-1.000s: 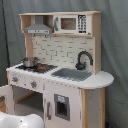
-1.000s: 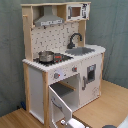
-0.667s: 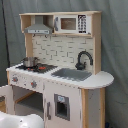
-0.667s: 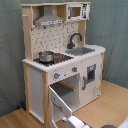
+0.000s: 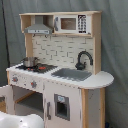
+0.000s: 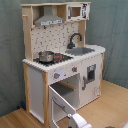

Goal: Play with the kitchen

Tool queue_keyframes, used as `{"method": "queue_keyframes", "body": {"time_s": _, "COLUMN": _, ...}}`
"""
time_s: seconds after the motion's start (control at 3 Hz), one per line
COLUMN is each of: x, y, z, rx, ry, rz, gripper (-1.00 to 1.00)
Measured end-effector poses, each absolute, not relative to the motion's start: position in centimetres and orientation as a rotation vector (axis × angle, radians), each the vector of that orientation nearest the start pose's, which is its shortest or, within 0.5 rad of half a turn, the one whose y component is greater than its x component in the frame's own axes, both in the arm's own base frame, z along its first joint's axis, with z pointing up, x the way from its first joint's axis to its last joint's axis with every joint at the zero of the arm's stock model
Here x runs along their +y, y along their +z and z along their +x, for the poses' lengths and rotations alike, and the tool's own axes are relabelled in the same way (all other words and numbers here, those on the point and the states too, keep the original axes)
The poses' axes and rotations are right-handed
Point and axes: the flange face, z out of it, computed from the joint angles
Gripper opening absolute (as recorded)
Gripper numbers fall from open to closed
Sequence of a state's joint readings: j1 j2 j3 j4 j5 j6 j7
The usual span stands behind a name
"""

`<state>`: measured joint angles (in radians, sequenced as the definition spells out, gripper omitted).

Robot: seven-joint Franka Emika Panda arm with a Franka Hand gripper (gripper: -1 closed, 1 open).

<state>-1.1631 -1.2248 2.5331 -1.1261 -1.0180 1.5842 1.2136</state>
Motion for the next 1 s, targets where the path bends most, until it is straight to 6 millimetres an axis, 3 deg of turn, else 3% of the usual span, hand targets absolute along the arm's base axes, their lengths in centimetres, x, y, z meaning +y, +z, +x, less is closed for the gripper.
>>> {"method": "queue_keyframes", "body": {"time_s": 1.0, "x": 67.2, "y": 18.3, "z": 9.5, "rx": 0.368, "ry": 1.46, "rz": 1.507, "gripper": 1.0}}
